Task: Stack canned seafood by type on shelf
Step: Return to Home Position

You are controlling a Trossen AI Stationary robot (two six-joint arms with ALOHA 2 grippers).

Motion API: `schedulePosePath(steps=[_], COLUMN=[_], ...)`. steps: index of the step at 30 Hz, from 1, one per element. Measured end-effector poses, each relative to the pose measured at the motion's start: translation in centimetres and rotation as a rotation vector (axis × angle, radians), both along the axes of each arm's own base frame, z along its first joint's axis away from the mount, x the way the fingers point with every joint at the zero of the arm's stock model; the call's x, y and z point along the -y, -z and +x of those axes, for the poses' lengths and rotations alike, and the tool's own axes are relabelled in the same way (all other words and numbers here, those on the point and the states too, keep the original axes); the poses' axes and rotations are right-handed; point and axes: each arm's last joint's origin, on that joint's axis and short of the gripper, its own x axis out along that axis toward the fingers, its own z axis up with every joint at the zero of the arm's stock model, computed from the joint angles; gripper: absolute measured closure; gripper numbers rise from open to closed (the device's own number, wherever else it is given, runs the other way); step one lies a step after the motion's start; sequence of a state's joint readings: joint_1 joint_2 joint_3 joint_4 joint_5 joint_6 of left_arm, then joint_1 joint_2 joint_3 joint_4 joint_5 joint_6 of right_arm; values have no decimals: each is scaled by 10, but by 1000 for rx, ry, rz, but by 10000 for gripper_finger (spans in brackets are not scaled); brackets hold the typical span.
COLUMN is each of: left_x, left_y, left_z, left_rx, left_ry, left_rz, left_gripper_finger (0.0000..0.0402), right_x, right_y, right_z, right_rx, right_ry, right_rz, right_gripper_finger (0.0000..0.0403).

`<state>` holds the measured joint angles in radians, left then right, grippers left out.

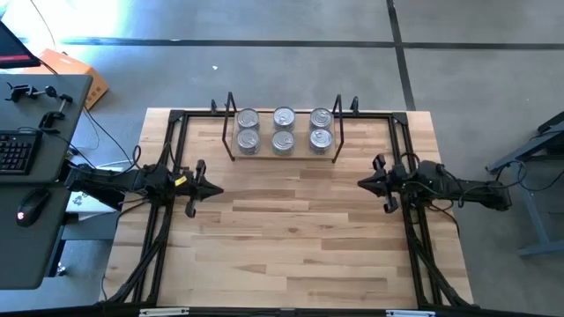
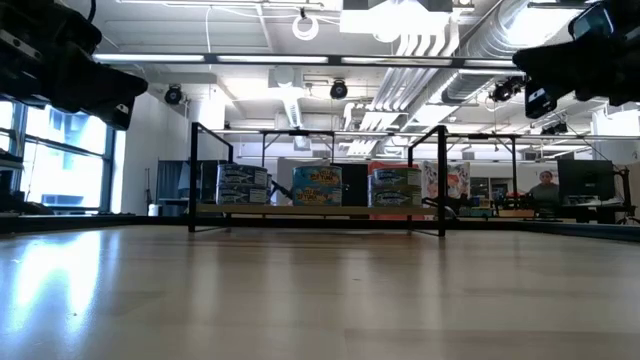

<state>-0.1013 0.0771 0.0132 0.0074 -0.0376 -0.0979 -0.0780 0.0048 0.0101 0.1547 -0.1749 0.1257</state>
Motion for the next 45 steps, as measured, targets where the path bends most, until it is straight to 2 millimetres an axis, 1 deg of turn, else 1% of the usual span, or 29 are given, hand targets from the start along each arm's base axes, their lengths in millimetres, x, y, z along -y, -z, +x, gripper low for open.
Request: schedulePosePath(steps=[4, 7, 18, 27, 29, 31, 37, 40, 45], left_x=[0, 0, 0, 0, 0, 0, 0, 0, 0], left_y=[1, 1, 1, 1, 1, 1, 1, 1, 1], left_z=[0, 1, 1, 1, 1, 1, 1, 1, 1], left_rx=[-3, -4, -3, 8, 9, 6, -9, -12, -12], left_ry=[4, 5, 7, 17, 18, 15, 1, -2, -2], left_rz=[72, 84, 106, 278, 286, 245, 12, -31, -38], left_gripper_finger=[398, 398, 398, 398, 398, 398, 398, 398, 398], right_x=[0, 0, 1, 1, 1, 1, 1, 1, 1], right_y=[7, 11, 12, 12, 12, 12, 12, 12, 12], right_z=[1, 1, 2, 2, 2, 2, 2, 2, 2], right_rx=[-71, -118, -122, -122, -122, -122, -122, -122, -122], right_ry=[2, -2, 17, 17, 17, 17, 17, 17, 17], right_rz=[-8, -6, -10, -10, -10, -10, -10, -10, -10], right_gripper_finger=[387, 387, 387, 387, 387, 387, 387, 387, 387])
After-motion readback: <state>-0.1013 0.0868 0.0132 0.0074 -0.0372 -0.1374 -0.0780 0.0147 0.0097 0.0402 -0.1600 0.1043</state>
